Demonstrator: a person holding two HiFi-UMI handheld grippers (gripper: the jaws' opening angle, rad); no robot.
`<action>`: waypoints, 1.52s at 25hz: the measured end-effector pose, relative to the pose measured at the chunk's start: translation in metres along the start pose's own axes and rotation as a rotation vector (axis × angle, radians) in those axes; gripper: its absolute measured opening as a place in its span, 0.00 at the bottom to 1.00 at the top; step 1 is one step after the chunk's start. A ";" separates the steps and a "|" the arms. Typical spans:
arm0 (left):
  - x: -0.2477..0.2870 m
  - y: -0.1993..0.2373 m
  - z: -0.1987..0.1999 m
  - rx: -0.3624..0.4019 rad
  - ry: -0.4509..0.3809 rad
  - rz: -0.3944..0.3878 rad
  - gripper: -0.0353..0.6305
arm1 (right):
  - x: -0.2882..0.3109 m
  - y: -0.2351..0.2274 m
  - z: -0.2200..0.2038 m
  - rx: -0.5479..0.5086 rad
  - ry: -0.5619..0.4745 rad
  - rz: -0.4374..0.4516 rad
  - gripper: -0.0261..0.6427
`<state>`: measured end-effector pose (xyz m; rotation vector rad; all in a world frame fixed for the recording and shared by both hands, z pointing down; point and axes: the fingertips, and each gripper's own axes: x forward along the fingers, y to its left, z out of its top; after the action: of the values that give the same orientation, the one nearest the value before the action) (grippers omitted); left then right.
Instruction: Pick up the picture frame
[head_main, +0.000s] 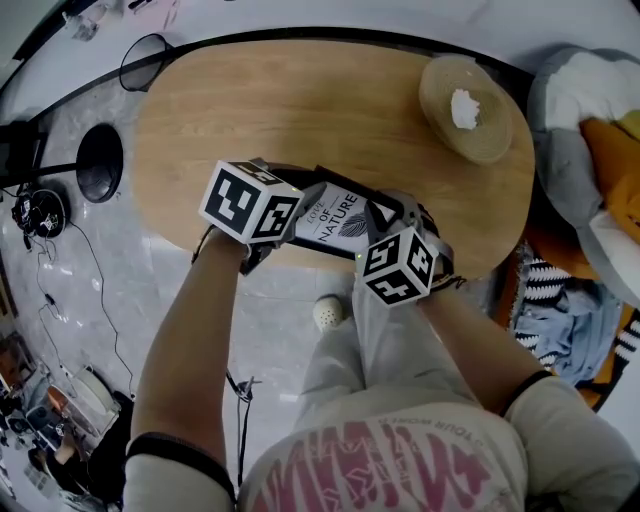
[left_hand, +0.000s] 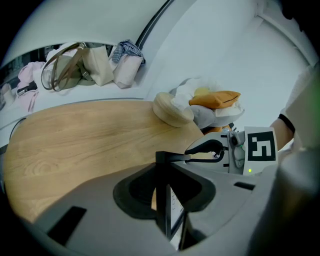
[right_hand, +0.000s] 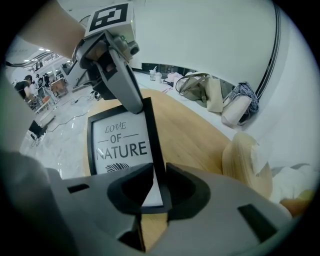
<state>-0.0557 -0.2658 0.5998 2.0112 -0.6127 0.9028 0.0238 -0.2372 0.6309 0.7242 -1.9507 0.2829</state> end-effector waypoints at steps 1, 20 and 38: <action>-0.003 0.000 0.000 -0.001 -0.004 0.003 0.17 | -0.001 0.000 0.002 0.003 -0.006 -0.003 0.16; -0.045 -0.019 0.004 0.015 -0.061 0.103 0.16 | -0.047 0.001 0.007 0.133 -0.024 -0.053 0.19; -0.104 -0.024 -0.002 -0.179 -0.296 0.179 0.16 | -0.090 0.001 0.020 0.176 -0.049 -0.114 0.18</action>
<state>-0.1045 -0.2412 0.5086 1.9633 -1.0155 0.6290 0.0375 -0.2132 0.5424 0.9618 -1.9383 0.3735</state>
